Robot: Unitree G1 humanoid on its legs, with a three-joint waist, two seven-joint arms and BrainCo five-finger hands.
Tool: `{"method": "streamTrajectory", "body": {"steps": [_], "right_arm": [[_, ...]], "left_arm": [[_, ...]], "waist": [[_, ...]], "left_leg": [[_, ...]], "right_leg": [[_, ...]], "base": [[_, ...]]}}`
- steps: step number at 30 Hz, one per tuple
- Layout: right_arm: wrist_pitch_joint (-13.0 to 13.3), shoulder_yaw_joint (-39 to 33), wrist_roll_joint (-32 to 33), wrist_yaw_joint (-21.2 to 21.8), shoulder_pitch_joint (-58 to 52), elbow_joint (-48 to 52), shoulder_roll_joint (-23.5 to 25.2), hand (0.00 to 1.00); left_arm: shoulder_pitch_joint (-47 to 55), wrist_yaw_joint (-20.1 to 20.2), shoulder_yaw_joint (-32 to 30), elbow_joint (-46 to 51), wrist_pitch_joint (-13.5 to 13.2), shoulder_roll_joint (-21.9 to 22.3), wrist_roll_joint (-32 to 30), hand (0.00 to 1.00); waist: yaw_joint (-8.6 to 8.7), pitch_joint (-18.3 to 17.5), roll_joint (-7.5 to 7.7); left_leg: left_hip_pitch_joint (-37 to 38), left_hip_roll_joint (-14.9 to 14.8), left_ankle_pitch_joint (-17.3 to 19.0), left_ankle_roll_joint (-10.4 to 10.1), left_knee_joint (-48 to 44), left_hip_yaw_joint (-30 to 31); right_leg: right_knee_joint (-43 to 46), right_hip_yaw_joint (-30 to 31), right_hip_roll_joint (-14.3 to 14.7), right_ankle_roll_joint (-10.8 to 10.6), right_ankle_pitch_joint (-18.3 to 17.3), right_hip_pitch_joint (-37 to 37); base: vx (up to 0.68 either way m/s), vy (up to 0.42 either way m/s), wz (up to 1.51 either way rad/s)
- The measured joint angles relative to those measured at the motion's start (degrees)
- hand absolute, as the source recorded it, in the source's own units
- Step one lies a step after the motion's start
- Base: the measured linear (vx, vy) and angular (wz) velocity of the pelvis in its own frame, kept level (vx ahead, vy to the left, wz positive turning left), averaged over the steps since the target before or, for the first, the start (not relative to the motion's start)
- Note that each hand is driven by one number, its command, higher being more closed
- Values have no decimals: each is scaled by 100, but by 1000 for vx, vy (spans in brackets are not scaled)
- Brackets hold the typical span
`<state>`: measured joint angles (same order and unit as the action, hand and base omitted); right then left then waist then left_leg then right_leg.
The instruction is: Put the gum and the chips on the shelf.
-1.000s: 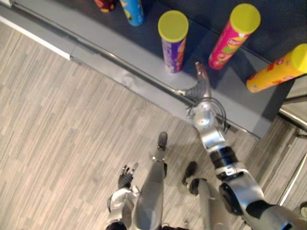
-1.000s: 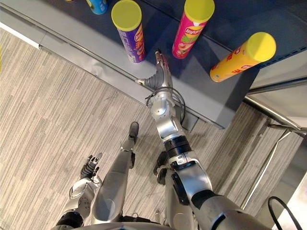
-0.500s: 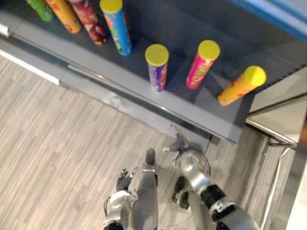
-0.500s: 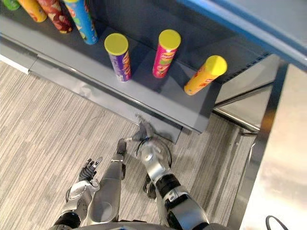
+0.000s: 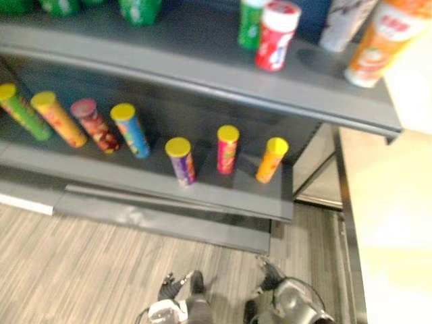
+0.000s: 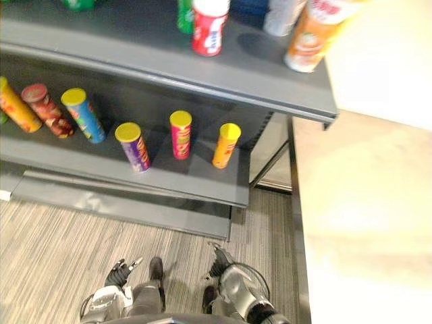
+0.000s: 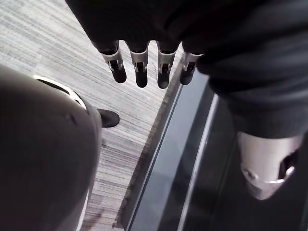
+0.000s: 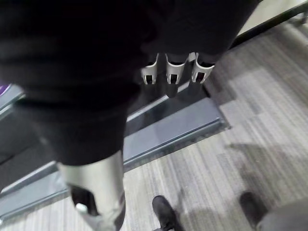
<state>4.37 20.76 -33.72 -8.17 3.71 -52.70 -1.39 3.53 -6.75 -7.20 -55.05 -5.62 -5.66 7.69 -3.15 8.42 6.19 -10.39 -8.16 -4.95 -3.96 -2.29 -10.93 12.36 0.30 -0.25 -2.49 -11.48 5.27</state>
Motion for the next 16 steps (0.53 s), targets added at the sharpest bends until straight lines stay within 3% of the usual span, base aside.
{"method": "streamTrajectory", "body": {"steps": [3, 8, 11, 13, 16], "right_arm": [[39, -548, 7, 94, -448, -57, -165, 0], [114, -1944, 719, 471, -740, -257, -198, 0], [26, -3082, 1729, 635, -1008, -597, -199, 0], [-166, -3993, 2528, 760, -1344, -1021, -226, 0], [-346, -5057, 3220, 791, -1612, -1405, -124, 0]], "left_arm": [[69, 65, -7, -163, -1, -18, -148, 0], [159, 244, -58, -246, 12, -34, -433, 0], [251, 354, -72, -366, 32, -32, -530, 0], [256, 473, -114, -443, 88, -17, -675, 0], [290, 509, -195, -589, 120, -1, -674, 0]], "waist": [[181, -105, 6], [361, -259, -5], [486, -414, -118], [541, -481, -171], [684, -541, -223]], "left_leg": [[449, 87, 4, 7, 262, -276], [961, 158, 40, 6, 529, -640], [1232, 208, 106, 13, 670, -898], [1495, 262, 182, 6, 747, -1061], [1668, 290, 266, 4, 766, -1168]], "right_leg": [[-56, 78, -133, -6, -5, -211], [-264, 366, -196, -114, 68, -497], [-444, 566, -238, -152, 159, -658], [-550, 656, -286, -178, 218, -834], [-637, 662, -304, -212, 260, -960]], "base": [[60, 46, -42], [70, 34, -38], [112, 39, -42], [122, 53, -39], [52, 15, -25]]}}
